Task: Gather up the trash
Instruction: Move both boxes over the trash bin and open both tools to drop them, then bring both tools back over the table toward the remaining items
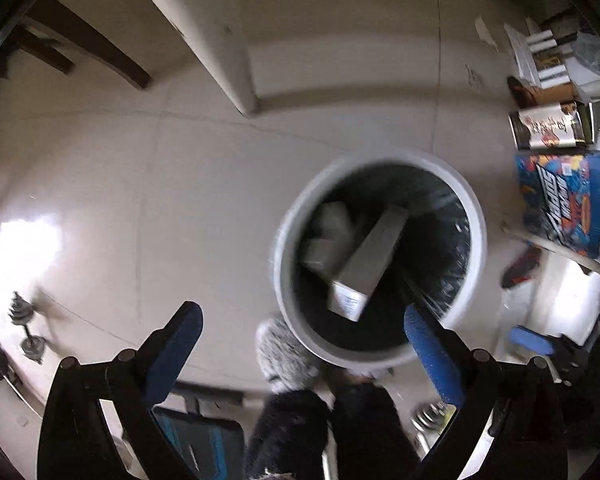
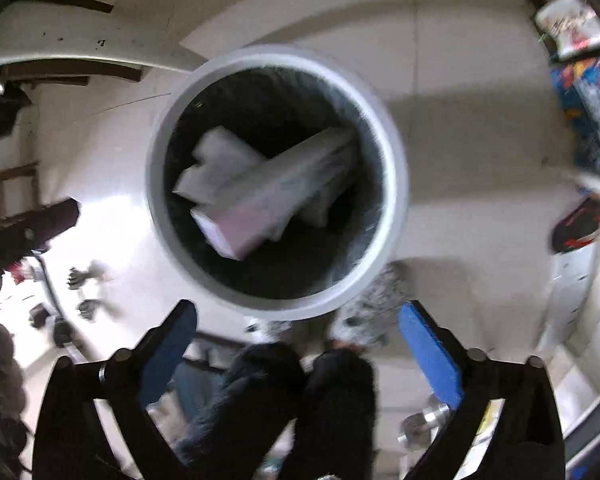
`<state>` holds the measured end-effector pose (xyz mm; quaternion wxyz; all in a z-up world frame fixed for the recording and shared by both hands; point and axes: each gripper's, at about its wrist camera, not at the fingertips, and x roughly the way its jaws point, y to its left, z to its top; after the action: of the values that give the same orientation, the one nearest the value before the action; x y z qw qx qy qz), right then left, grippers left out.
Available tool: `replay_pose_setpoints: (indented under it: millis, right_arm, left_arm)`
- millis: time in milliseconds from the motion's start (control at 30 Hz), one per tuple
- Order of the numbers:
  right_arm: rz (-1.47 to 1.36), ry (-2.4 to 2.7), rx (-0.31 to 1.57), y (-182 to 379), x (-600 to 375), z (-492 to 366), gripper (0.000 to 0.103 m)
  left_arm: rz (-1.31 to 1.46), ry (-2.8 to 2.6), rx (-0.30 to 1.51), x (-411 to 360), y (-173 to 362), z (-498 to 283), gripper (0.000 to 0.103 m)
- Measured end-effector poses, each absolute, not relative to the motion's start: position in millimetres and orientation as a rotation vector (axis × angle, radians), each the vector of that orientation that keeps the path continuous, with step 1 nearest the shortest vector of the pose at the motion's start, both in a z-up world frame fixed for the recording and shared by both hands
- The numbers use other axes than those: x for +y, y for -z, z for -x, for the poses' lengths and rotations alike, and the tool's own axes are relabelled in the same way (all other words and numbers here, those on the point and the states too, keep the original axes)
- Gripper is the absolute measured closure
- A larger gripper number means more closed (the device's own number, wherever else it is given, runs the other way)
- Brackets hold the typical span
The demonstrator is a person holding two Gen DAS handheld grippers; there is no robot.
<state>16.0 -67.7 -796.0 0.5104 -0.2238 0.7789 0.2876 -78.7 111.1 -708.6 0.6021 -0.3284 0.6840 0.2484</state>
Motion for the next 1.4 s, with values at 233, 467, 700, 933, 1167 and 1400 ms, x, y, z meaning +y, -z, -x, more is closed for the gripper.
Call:
replay_pose_setpoints:
  millis: [233,467,700,933,1167,1400]
  right_arm:
    - [0.624,-0.591,1.728,766.7,-69.0,-18.3,0.000]
    - [0.573,-0.533,1.705,736.1,-77.2,-22.4,0.000]
    - [0.539,-0.521,1.654,682.4,-84.8,-19.4,0.000]
    - [0.490,-0.521,1.628,604.4,-93.4,-15.6,0.000]
    - [0.439,-0.527,1.601,510.2,-103.7,-9.3,0.000]
    - [0.409,-0.551,1.570,409.2,-112.4,2.9,0.000]
  left_arm:
    - [0.677,-0.588,1.598,96.6,691.9,82.9,0.000]
    - [0.650,-0.588,1.595,83.8,661.8,83.5,0.000]
    - [0.642,-0.581,1.563,73.7,614.4,88.1,0.000]
    - [0.621,-0.569,1.537,64.3,546.0,94.4,0.000]
    - [0.609,-0.546,1.506,53.9,463.9,103.8,0.000]
    - [0.598,-0.528,1.466,42.0,385.3,119.3,0.000]
